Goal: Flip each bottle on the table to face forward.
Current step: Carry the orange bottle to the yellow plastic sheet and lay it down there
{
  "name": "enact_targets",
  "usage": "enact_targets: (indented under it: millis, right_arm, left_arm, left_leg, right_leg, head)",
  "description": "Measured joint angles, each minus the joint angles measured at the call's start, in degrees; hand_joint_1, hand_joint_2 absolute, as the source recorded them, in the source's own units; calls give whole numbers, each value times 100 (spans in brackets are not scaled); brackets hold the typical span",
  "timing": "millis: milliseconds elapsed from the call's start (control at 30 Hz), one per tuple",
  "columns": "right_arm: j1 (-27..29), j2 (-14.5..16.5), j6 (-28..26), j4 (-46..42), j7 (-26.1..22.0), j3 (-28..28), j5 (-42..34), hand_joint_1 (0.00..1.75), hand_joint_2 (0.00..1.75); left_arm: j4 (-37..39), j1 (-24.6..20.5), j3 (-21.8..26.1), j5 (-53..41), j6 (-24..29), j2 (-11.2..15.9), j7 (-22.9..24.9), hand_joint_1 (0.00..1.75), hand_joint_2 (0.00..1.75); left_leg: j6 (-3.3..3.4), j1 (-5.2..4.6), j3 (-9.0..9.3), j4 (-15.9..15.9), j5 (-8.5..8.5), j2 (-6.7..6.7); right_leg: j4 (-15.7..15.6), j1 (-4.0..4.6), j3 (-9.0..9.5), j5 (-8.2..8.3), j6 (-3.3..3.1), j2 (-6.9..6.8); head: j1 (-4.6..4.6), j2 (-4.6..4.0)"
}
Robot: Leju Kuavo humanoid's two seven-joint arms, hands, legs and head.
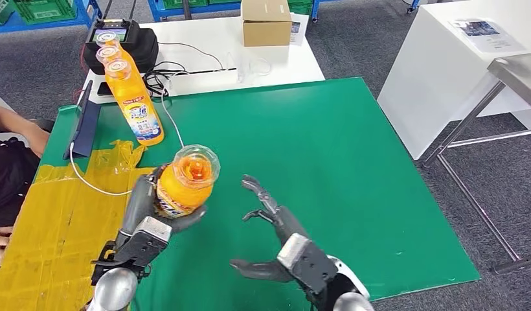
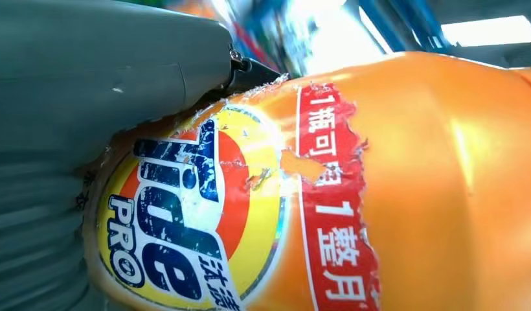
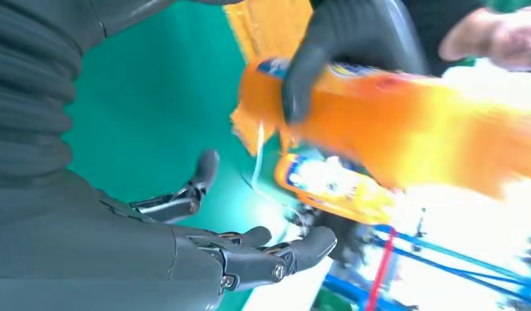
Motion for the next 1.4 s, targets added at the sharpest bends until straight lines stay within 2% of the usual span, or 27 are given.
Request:
enact_targets:
  millis: [133,333,433,600,833,967,1000,1067,1133,1167,1300,1400]
  right_arm:
    - [174,-363,155,-453,-211,-275,-225,0,175]
    - [233,-597,189,-716,-255,-404,-276,0,175]
    - [229,-684,195,-761,-278,-420,-344,0,175]
    - [210,-804,284,-779,-294,-468,-443,0,175]
    - [112,-893,400,-779,-295,-491,-531,0,175]
    - [71,-910,423,-775,-290,-493,-553,0,175]
    - [56,-911,434,-774,-286,-491,-557,0,175]
    - [20,-910,450,-766,-273,-486,-559,0,175]
    - [-4,-909,443,-757,-261,-480,-548,0,175]
    - [-7,-910,427,-756,-259,-477,-536,0,175]
    - [84,-911,264,-772,-319,-522,-389,0,0]
    - [247,-919,194,-835,-390,-647,-285,0,0]
  left_arm:
    - [443,3,433,-1232,710,231,-16,175,175]
    - [858,-3,684,-1612,906,385,54,175,175]
    - [1119,-66,731,-2216,988,509,421,175,175]
    - [2012,-245,810,-3224,1140,825,965,175,175]
    - [3009,-510,816,-4040,1265,1129,1491,175,175]
    - [3393,-719,823,-4318,1237,1277,1759,0,175]
    - [3480,-768,823,-4458,1253,1316,1904,0,175]
    - [3640,-846,822,-4717,1318,1385,2144,0,87]
    - [3757,-898,829,-4805,1355,1419,2181,0,0]
    - [3789,-913,840,-4773,1352,1431,2121,0,0]
    - [3676,-882,899,-4033,1045,1476,1364,0,0]
    - [3287,-754,917,-3305,676,1491,948,0,0]
  left_leg:
    - [0,0,3,0,0,9]
    - [1,0,2,0,1,5]
    - [1,0,1,0,1,5]
    - [0,1,2,0,1,10]
    - [0,1,1,-1,2,3]
    - [0,1,2,-1,2,6]
    - [0,1,3,-1,2,6]
    - [0,1,6,-1,2,6]
    - [0,2,9,-1,2,6]
    - [0,2,10,-2,2,6]
    - [-1,3,12,-2,3,2]
    - [-1,3,10,-2,3,0]
  right_leg:
    - [0,0,1,1,-1,3]
    - [0,0,1,1,-1,4]
    - [0,0,1,1,-1,4]
    - [1,1,-1,1,-1,5]
    - [3,1,3,1,-1,3]
    - [3,-1,5,1,-1,4]
    - [3,0,5,1,-1,4]
    - [3,0,6,1,-1,4]
    - [3,1,8,1,-2,4]
    - [3,2,8,1,-2,4]
    - [4,2,10,1,-2,3]
    - [4,2,10,1,-2,2]
  head:
    - [1,0]
    - [1,0]
    - [1,0]
    - [1,0]
    - [2,0]
    - [2,0]
    - [2,0]
    - [2,0]
    - [2,0]
    - [2,0]
    - [0,0]
    - [1,0]
